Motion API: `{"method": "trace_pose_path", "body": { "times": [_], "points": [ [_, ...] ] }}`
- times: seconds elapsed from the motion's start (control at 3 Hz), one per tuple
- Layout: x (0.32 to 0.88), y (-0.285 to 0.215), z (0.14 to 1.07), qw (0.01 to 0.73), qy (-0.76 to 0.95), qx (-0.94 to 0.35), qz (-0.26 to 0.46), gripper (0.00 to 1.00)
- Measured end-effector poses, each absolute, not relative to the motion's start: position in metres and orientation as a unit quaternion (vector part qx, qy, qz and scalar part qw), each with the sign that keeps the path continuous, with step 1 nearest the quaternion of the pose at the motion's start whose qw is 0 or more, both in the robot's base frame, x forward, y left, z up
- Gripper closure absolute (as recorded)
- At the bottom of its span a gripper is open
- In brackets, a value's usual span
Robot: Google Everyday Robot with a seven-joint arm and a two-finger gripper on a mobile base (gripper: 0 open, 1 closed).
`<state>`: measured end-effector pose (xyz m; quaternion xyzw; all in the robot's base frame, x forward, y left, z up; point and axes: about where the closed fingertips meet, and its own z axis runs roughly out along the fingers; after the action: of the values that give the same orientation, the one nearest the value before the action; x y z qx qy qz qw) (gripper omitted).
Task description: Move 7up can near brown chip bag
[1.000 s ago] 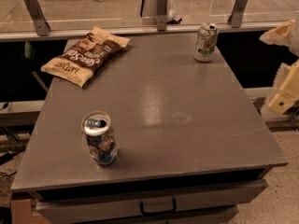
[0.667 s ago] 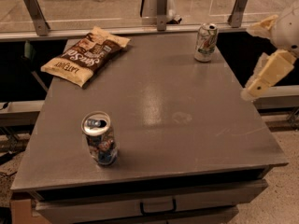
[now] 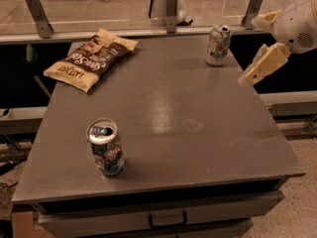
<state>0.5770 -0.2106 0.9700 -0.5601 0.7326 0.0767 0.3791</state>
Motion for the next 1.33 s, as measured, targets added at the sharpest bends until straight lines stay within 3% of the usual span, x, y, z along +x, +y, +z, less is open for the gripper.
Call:
{"method": "trace_pose_path", "body": {
  "times": [0.67,1.33],
  "points": [
    [0.61,-0.208,0.951,0.42,0.745,-0.509,0.099,0.0],
    [0.708,-0.199,0.917,0.506,0.743,-0.42,0.127,0.0]
  ]
}}
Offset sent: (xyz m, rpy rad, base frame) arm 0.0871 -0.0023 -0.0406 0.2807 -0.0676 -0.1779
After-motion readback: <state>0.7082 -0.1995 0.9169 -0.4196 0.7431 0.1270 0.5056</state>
